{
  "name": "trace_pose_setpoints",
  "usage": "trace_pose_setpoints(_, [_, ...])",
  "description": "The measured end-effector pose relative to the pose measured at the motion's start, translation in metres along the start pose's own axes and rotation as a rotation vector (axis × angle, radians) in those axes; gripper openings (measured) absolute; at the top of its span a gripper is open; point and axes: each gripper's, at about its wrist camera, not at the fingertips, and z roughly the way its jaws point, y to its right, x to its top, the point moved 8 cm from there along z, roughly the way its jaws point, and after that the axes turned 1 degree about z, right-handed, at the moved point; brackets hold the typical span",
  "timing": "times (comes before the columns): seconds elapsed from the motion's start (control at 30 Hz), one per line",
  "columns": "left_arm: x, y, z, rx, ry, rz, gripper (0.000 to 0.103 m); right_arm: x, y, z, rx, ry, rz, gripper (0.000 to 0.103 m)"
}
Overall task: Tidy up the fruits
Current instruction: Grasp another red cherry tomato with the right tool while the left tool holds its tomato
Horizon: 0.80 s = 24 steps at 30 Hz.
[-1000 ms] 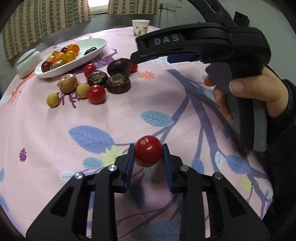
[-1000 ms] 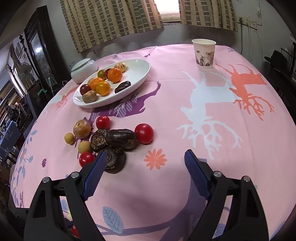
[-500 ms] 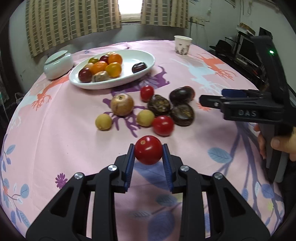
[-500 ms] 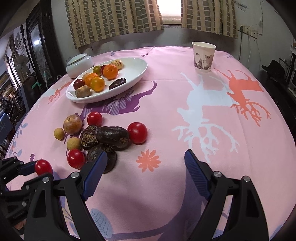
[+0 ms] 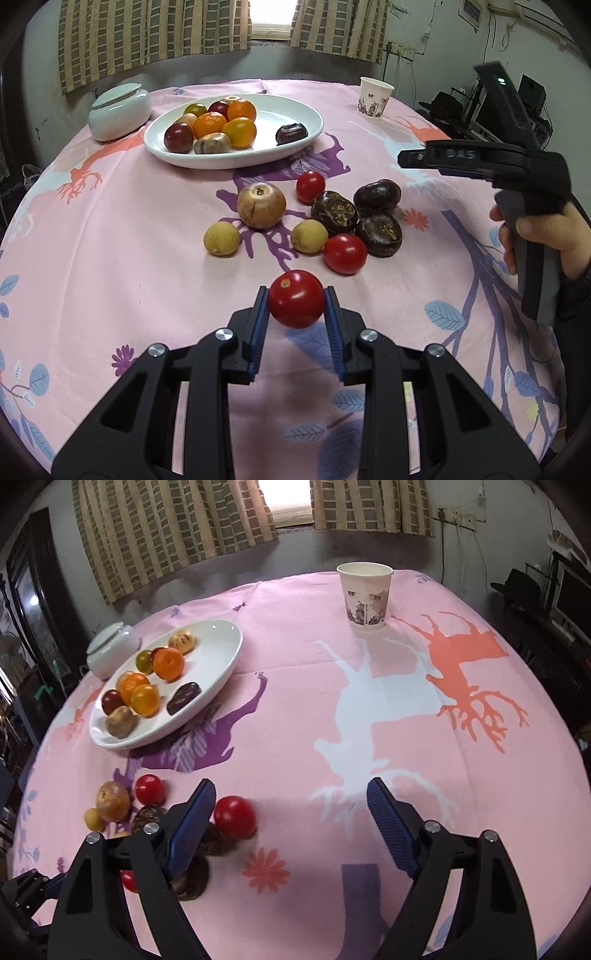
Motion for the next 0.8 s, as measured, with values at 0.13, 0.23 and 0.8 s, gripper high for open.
trace_pose_setpoints(0.13, [-0.004,0.003,0.006,-0.004,-0.029,0.009,0.03,-0.005,-0.012,0.018,0.05,-0.084,0.014,0.065])
trace_pose_setpoints(0.23, [-0.006,0.003,0.011,-0.001,-0.044,0.013,0.03,-0.007,-0.019,0.024,0.114,-0.147,0.053,0.061])
trace_pose_setpoints(0.8, [-0.007,-0.001,0.012,-0.013,-0.05,-0.011,0.03,-0.012,-0.057,0.028,0.199,-0.199,0.031,0.028])
